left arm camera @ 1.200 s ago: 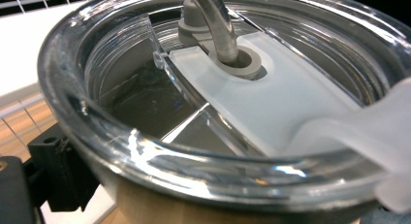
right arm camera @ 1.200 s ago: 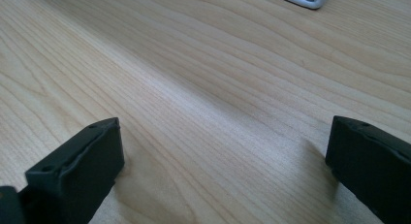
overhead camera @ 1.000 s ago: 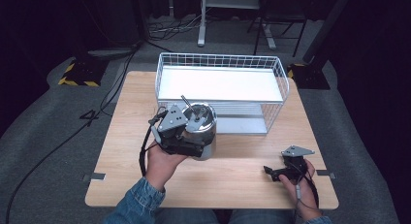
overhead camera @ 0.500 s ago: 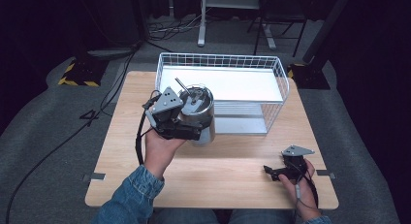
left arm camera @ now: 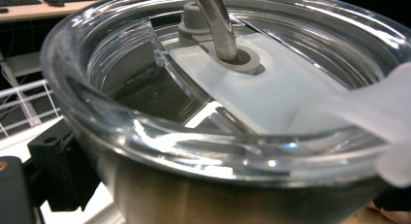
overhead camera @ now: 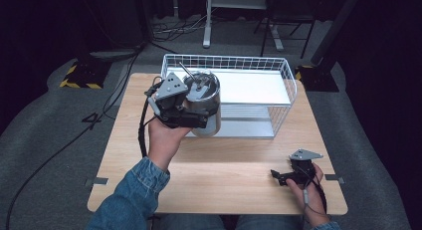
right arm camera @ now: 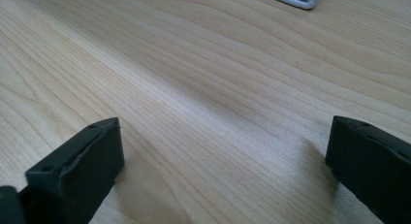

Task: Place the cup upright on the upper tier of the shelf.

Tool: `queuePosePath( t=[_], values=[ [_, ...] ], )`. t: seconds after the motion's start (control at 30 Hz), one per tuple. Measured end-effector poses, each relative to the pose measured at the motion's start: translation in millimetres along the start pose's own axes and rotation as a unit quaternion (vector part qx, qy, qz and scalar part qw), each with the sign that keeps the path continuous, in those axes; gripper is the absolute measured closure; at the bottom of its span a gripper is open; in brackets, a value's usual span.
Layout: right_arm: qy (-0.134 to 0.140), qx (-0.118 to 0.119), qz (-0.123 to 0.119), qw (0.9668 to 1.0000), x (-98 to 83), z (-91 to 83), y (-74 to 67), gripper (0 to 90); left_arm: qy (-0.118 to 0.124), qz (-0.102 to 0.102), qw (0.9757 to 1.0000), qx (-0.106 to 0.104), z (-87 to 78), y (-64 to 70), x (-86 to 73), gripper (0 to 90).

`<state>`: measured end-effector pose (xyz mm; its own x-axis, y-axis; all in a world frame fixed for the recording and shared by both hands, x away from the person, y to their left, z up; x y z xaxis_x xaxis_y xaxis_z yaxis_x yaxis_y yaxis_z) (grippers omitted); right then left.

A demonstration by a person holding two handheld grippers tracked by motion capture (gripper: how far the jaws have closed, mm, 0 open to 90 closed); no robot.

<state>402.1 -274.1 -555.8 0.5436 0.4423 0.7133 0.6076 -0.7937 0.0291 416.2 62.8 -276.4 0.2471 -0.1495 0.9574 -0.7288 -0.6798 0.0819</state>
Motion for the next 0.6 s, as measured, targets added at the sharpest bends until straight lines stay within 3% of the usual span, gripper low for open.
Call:
queuePosePath(
  t=[0.4, 0.6],
  values=[
    [0.000, 0.000, 0.000, 1.0000, 0.0, 0.1, 0.0, 0.6, 0.009, -0.011, 0.9999, 0.002, 13.9, -15.2, 26.1, 3.5],
    [0.000, 0.000, 0.000, 1.0000, -0.1, 0.0, 0.0, 0.6, 0.017, -0.012, 0.9997, 0.015, 24.5, -25.7, 41.4, 3.5]
  ],
)
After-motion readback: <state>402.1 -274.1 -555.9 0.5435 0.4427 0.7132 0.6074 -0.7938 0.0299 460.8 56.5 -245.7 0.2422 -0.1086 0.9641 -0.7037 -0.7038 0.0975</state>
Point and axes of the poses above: each handheld gripper's, and its own axes: z roughly forward along the jaws, x roughly out of its top, y roughly to its right, the point moved 7 cm from there along z, roughly forward along the jaws, and after that the axes turned 2 degrees about -z, right-handed, at the moved point
